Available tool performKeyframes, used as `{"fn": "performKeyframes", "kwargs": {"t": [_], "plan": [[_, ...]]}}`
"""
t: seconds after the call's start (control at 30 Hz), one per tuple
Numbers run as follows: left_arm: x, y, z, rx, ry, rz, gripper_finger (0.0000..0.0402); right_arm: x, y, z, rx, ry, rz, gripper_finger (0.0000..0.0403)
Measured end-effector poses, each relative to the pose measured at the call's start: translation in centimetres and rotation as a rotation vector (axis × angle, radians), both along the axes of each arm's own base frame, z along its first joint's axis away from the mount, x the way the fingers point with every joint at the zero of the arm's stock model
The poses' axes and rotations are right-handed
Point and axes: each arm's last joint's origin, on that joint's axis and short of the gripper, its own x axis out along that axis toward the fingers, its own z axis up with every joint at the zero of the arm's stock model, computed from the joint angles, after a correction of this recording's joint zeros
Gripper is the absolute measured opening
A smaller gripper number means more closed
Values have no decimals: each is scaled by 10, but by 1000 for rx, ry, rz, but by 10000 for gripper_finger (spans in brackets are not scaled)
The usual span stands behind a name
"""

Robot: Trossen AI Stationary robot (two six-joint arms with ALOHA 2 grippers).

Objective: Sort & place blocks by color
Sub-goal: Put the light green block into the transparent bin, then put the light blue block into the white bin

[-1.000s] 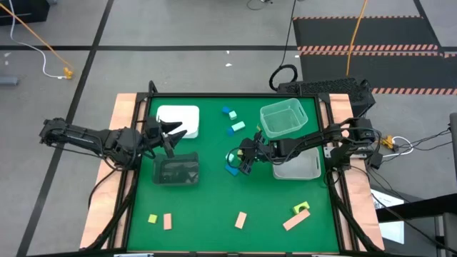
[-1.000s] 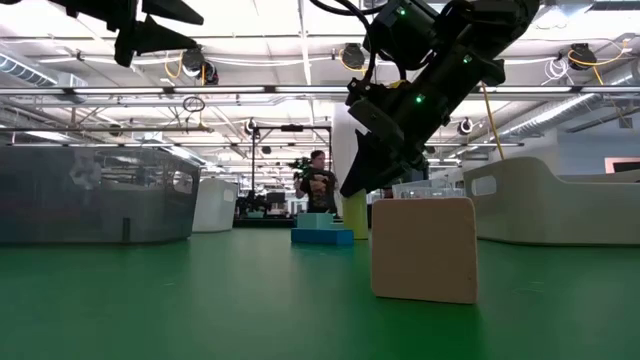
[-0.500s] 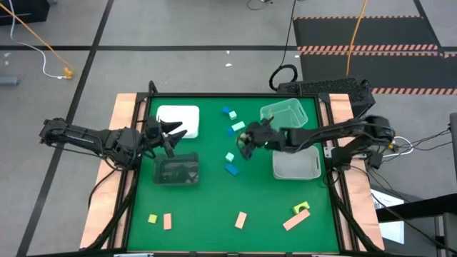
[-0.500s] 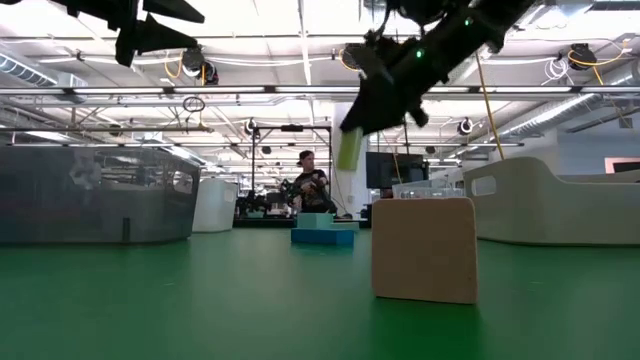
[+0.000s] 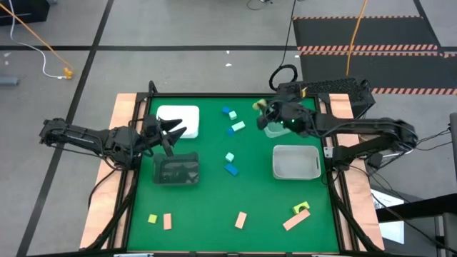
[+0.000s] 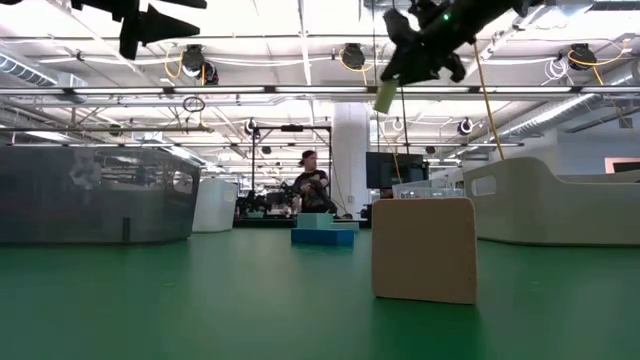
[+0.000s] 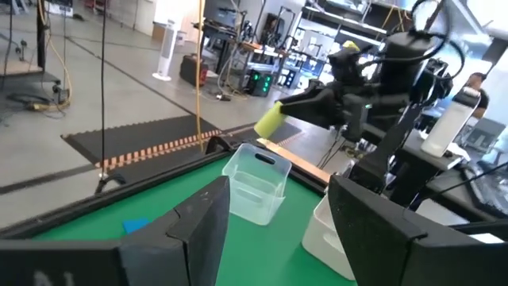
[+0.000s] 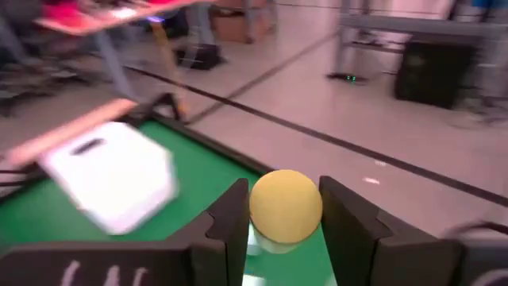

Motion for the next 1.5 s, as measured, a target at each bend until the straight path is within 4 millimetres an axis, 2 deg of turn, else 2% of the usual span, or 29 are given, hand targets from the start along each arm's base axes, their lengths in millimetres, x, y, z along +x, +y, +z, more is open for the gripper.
{"fn": "performKeyframes", "kwargs": {"t": [0.3, 0.53, 0.7, 1.17, 1.27, 1.5], "plan": [[5, -1, -4, -102, -27, 6, 216, -28, -28, -24, 141, 204, -234, 115], [27, -5, -22, -111, 77, -2, 216, -39, -33, -33, 194, 306, -281, 116], [34, -5, -29, -132, 102, 3, 216, -40, -32, -34, 200, 333, -278, 135], [34, -5, -27, -132, 88, 3, 216, -41, -31, -36, 223, 338, -265, 230], [34, -5, -26, -133, 78, 2, 216, -39, -32, -34, 235, 292, -266, 248], [34, -5, -26, -129, 73, 1, 216, -17, -29, -28, 323, 125, 2, 253]]}}
